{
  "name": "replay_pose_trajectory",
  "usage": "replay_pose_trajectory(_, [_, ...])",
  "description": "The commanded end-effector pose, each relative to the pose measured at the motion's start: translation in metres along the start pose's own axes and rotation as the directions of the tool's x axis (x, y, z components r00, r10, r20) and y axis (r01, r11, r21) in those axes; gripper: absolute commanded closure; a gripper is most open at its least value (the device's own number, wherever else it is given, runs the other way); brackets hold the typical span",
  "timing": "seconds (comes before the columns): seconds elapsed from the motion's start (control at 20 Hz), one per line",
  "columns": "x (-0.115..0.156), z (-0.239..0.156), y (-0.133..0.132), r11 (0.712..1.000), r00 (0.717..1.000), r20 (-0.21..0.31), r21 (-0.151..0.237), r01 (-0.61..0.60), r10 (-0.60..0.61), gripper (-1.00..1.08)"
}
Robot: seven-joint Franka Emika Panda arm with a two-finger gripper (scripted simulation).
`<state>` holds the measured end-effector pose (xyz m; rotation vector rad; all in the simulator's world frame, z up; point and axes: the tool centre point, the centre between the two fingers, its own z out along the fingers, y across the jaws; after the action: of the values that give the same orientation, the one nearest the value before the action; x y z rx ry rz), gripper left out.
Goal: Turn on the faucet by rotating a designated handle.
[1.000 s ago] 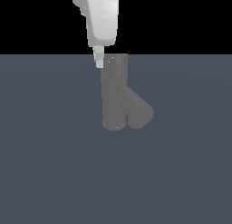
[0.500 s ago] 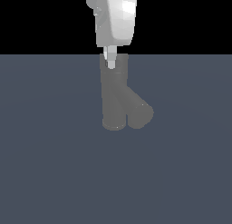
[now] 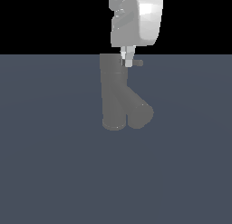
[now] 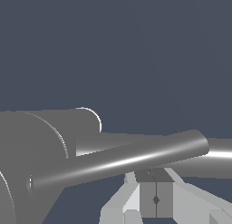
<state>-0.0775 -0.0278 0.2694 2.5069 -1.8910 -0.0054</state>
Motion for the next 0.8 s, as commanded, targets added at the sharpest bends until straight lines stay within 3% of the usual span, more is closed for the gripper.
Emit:
replay_pose_trajectory(0.0, [0.036,-0.001,0.007,0.999,0.999,-0.002,0.004,-0.048,0.048,1.08])
replay_pose_trajectory(0.15, [0.046,-0.001,0.008,0.999,0.999,-0.002,0.004,-0.050,0.050,1.08])
replay_pose_trajectory(0.2, [0.016,0.000,-0.001,1.000,1.000,0.002,0.001,0.001,-0.001,1.08])
replay_pose_trajectory(0.75, [0.046,0.000,-0.021,1.000,1.000,0.001,0.002,-0.014,0.014,1.08])
